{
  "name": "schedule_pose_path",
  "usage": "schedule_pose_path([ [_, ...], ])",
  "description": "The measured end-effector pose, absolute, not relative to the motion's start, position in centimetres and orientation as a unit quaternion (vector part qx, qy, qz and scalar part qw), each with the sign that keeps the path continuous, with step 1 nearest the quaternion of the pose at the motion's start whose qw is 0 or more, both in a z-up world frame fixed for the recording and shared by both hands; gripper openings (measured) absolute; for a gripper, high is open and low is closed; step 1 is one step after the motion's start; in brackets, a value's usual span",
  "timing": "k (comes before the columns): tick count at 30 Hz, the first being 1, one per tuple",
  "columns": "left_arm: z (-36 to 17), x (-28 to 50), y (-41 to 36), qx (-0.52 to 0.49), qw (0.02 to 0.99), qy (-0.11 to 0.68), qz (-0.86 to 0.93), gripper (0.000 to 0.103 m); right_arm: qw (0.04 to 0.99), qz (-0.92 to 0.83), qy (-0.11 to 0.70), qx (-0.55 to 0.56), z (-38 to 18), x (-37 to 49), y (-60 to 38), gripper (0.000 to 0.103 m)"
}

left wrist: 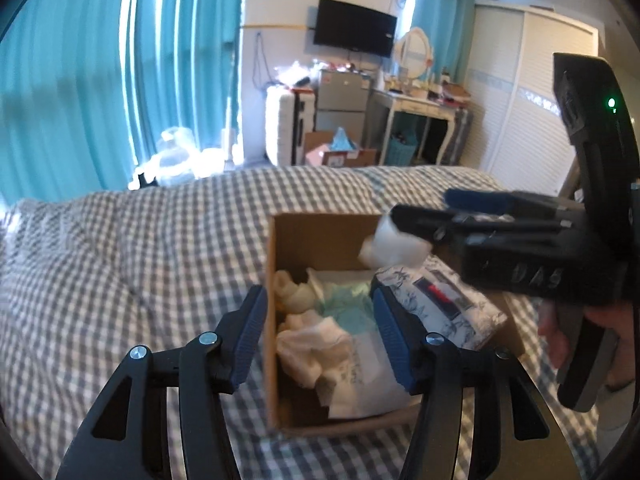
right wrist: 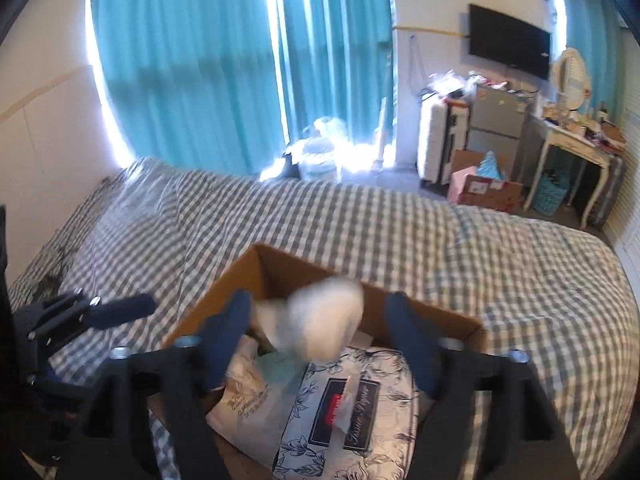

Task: Organize soft objects
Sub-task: 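Drop the socks into the cardboard box from both tools, then grasp the green-banded white socks with the left tool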

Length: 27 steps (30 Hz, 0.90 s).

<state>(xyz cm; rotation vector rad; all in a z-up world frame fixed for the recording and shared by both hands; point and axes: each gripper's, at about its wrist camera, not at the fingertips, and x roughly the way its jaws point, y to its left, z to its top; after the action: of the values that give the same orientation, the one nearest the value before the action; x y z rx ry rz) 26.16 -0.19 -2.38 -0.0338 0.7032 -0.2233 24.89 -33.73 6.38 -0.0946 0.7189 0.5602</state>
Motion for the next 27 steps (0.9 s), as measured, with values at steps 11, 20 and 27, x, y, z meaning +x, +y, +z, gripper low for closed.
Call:
schedule_pose_path([
  [11,1.7,18.4,0.4,-0.012,0.943,0.324,-0.072,0.069,0.926,0.231,0.292,-0.070,14.2,15.3,-37.8,0.085],
  [20,2.9,12.3,0.7,-0.015,0.952,0.306,-0.027,0.071,0.919,0.232,0.296,-0.114,14.0,7.2,-39.4,0.098],
  [27,-2.4,10.6,-0.2,-0.036,0.939,0.341,0.021,0.071,0.916,0.210,0.335,-0.074,7.0,4.1,-41.3,0.101],
])
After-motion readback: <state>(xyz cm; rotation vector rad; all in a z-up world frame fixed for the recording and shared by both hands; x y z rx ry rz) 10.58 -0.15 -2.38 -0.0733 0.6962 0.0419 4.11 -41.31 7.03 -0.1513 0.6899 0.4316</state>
